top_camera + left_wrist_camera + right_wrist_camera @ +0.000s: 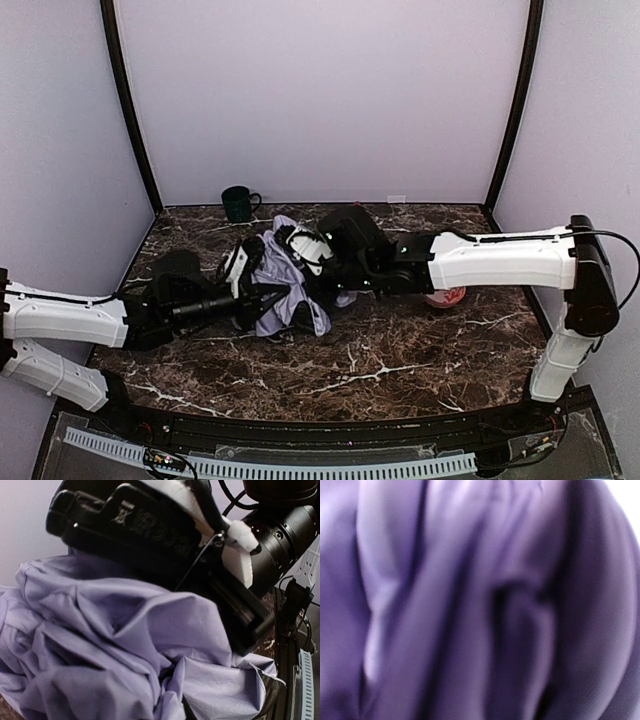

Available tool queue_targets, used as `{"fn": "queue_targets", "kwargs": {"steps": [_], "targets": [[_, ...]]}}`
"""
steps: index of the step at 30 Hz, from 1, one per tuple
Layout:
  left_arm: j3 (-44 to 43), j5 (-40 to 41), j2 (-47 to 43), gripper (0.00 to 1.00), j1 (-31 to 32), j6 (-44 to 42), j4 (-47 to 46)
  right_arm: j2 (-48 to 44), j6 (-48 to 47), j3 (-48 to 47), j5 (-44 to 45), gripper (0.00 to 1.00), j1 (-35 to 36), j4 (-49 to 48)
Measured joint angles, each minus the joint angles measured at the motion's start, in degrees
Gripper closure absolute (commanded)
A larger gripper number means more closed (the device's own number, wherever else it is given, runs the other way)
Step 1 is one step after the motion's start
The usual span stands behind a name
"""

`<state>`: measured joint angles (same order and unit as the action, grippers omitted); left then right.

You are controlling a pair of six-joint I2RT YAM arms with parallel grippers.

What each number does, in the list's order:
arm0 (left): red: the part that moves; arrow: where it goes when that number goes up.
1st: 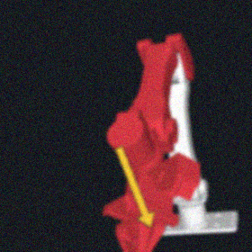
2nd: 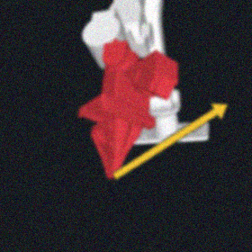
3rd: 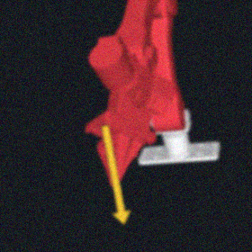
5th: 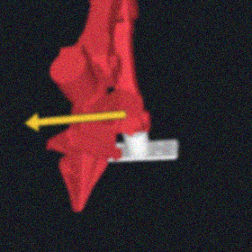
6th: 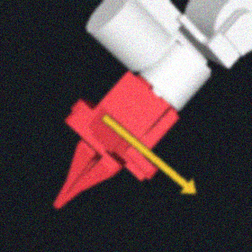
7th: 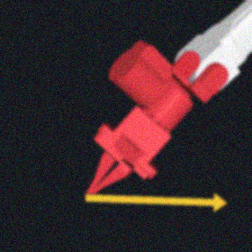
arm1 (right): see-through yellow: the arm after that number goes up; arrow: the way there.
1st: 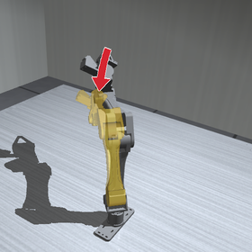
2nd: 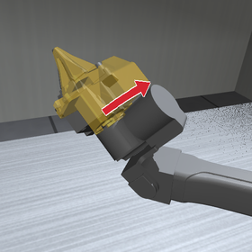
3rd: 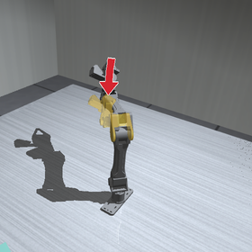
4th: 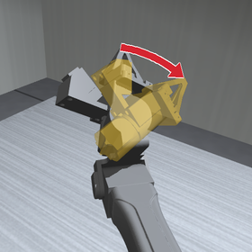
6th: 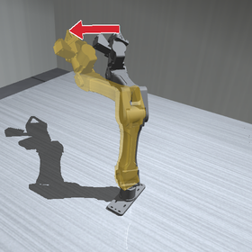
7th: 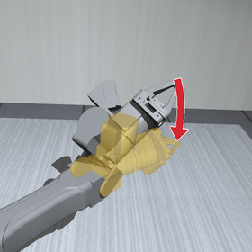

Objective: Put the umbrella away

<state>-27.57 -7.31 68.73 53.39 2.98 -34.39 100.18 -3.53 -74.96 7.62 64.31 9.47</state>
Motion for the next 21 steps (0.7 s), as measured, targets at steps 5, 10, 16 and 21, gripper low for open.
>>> {"fn": "queue_targets", "kwargs": {"steps": [5, 10, 16, 21], "targets": [[-15.5, 0.5, -3.6, 0.83, -0.5, -4.8, 9.8, -2.4, -4.6, -13.7, 1.3, 1.0, -1.3, 5.9], [-25.6, -4.4, -9.2, 0.82, 0.2, -7.3, 11.7, -12.8, -7.1, -14.1, -5.5, 1.0, -0.7, -1.8], [-22.0, -7.7, -13.4, 0.8, 0.9, -6.6, 7.3, -18.1, -6.4, -6.4, -11.6, 1.0, 1.1, -9.9], [-7.5, -6.6, -9.3, 0.8, 0.8, -0.8, -1.3, -17.7, -0.7, 6.7, -9.3, 1.0, 0.6, -10.0]]}}
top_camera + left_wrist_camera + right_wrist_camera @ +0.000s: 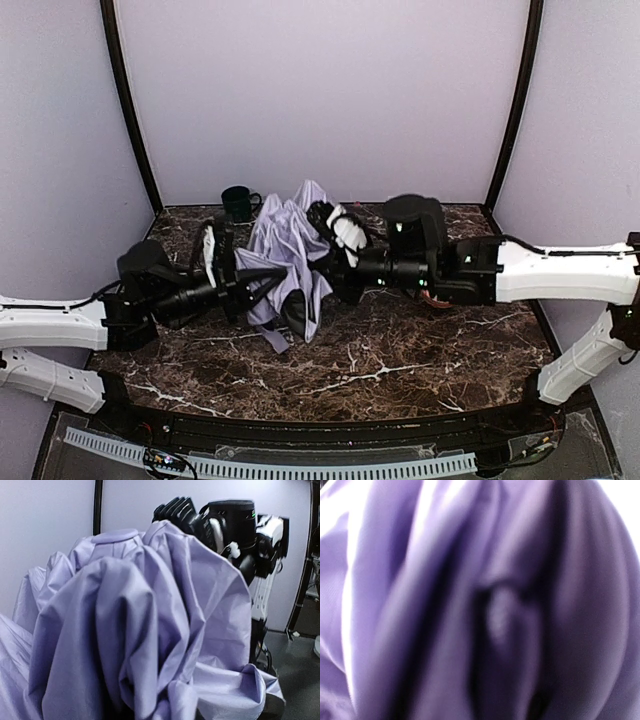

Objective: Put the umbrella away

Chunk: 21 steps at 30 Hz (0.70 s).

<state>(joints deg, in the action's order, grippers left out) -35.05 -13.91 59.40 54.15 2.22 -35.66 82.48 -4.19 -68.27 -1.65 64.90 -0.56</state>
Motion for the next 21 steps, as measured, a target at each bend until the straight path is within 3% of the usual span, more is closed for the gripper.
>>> {"fn": "queue_targets", "kwargs": {"steps": [5, 7, 10, 14, 17, 18, 21], "targets": [[15.8, -0.9, 17.0, 0.78, -0.5, 6.9, -13.6, 1.9, 5.0, 26.1, 1.0, 1.0, 0.2, -12.7], [16.8, -1.8, 25.6, 0.76, -0.8, 8.5, -15.5, 3.8, 7.4, 29.0, 1.6, 1.0, 0.2, -20.1], [15.5, -3.2, 30.4, 0.67, -1.2, 10.3, -17.9, 5.5, 8.9, 28.5, 1.9, 1.0, 0.2, -22.1], [11.2, -4.8, 26.2, 0.38, -1.7, 10.8, -14.1, 5.2, 8.5, 24.4, 2.7, 1.0, -0.7, -15.5], [6.4, -5.2, 18.0, 0.07, -1.6, 8.4, -5.8, 1.8, 7.6, 21.5, 0.0, 1.0, -3.3, -10.6], [4.3, -5.5, 14.6, 0.02, -1.6, 7.4, -2.3, -0.1, 7.2, 20.7, -1.4, 1.0, -4.5, -9.4], [-1.6, -6.4, 4.5, 0.01, -1.3, 4.4, 6.2, -8.3, 5.1, 17.5, -7.5, 1.0, -9.7, -4.9]]}}
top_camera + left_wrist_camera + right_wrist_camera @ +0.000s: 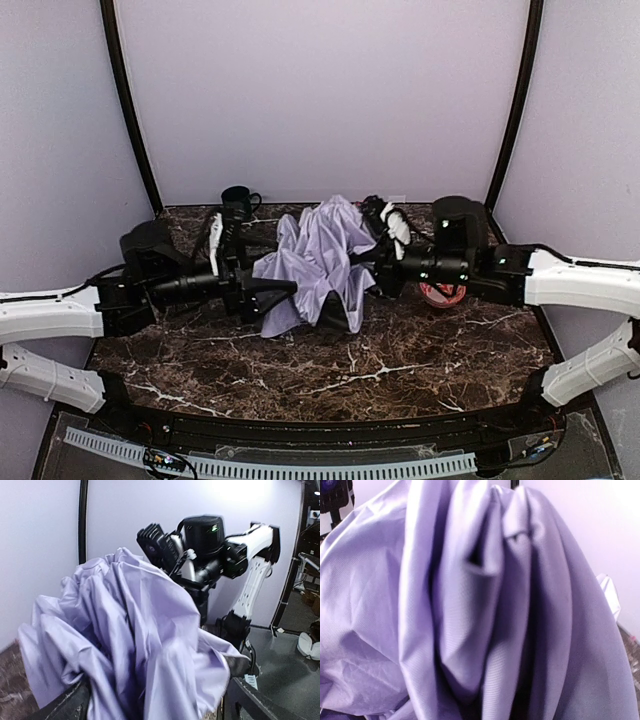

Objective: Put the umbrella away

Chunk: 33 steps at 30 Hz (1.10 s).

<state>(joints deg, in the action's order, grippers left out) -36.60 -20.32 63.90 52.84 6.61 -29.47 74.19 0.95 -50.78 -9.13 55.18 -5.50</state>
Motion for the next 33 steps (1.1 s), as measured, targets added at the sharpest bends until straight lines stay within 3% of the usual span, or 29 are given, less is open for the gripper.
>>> {"fn": "queue_targets", "kwargs": {"steps": [7, 12, 17, 21, 27, 33], "targets": [[-12.5, -1.0, -20.5, 0.02, 1.7, -11.6, 19.8, -13.7, -10.0, -9.9, -8.8, 1.0, -7.0, 9.8], [-11.7, 3.7, -29.2, 0.16, 1.8, -17.4, 23.0, -15.2, -14.5, -19.5, -14.5, 1.0, -7.7, 19.8], [-6.2, 7.6, -22.9, 0.31, 1.8, -17.6, 23.6, -14.2, -16.9, -26.7, -23.5, 1.0, -7.9, 25.4], [-5.2, 7.2, -13.9, 0.29, 2.7, -13.4, 22.2, -11.9, -16.9, -28.5, -27.5, 1.0, -7.9, 25.0], [-2.4, 4.7, -12.2, 0.28, 10.7, -10.2, 10.9, -9.5, -12.9, -26.8, -30.9, 1.0, -7.9, 20.9], [-1.6, 5.2, -7.2, 0.29, 11.8, -9.5, 1.7, -9.2, -9.3, -26.2, -31.5, 1.0, -7.9, 16.2]]}}
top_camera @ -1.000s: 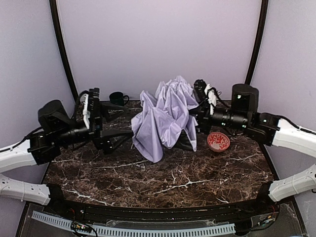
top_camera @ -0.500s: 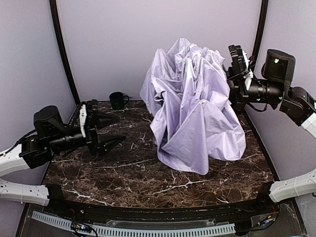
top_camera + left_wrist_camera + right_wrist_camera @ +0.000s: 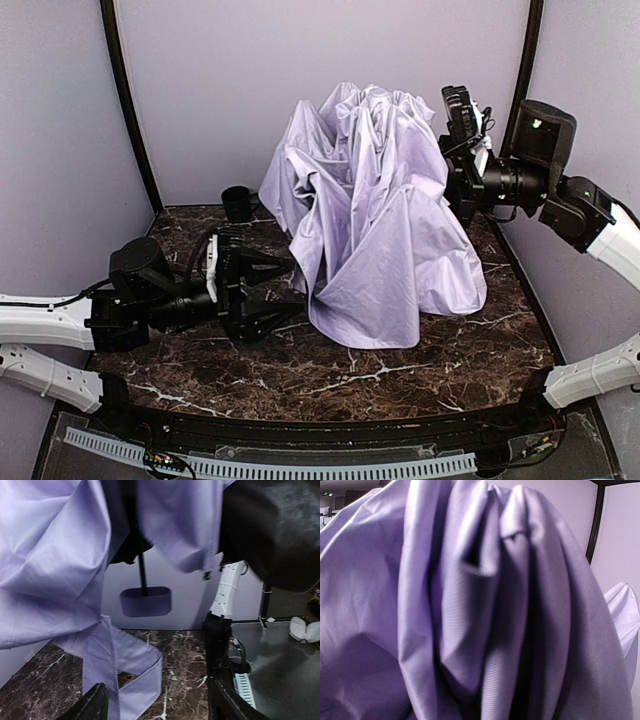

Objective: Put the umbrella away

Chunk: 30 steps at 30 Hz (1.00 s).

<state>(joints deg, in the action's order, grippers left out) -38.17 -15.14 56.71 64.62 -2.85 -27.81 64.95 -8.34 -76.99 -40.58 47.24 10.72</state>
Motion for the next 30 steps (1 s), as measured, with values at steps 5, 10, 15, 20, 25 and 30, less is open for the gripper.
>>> {"fn": "queue_targets", "kwargs": {"steps": [5, 10, 15, 20, 25, 30], "targets": [[2.4, 11.7, 3.1, 0.31, 0.1, -4.5, -6.9, -0.3, 1.6, 0.7, -0.8, 1.0, 0.0, -2.4], [2.6, 14.4, 3.6, 0.32, 0.0, -6.1, -10.6, -0.8, 1.8, 1.6, -1.2, 1.0, 0.0, -3.0], [2.7, 14.8, 5.9, 0.41, 0.0, -3.8, -15.7, -1.2, 1.6, 2.1, -1.2, 1.0, 0.0, -3.6], [1.5, 16.6, 10.1, 0.76, 0.0, -2.8, -16.2, -2.0, 1.7, 2.7, -1.2, 1.0, 0.0, -4.5], [1.4, 20.8, 11.5, 1.0, 0.0, -3.5, -16.0, -2.8, 2.3, 2.8, 0.7, 1.0, 0.0, -4.7], [2.3, 27.4, 7.4, 1.0, 0.0, -4.6, -11.6, -2.8, 5.8, 1.7, 15.3, 1.0, 0.0, -3.4]]}}
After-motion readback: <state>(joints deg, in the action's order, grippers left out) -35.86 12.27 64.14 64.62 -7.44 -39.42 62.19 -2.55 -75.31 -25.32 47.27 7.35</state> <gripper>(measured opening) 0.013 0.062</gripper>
